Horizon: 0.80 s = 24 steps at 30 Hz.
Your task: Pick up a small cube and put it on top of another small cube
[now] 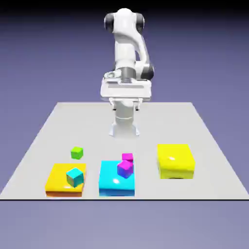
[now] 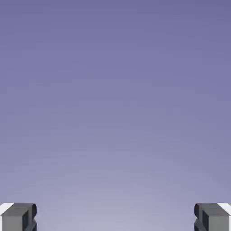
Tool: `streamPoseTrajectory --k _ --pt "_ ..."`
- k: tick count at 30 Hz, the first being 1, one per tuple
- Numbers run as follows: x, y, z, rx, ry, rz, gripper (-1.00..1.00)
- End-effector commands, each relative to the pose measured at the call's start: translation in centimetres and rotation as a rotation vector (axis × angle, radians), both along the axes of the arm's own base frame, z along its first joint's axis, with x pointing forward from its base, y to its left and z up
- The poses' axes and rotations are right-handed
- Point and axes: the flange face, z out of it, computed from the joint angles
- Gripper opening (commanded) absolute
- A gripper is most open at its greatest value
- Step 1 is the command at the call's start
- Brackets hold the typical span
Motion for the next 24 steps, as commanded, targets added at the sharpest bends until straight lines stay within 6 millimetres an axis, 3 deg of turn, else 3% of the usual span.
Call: streamPoseTrajectory --k 1,6,12,18,24 --pt "0.1 -1.0 -1.0 -0.039 0.027 0.023 0.0" --pt "-0.1 -5.9 -5.9 -0.217 0.173 0.152 0.0" --pt "-2.0 -11.4 -11.8 -0.386 0.363 0.343 0.0" --pt "-5.6 -16.2 -17.5 -0.5 0.556 0.572 0.0" --pt "-10.8 -20.1 -22.6 -0.553 0.735 0.837 0.0"
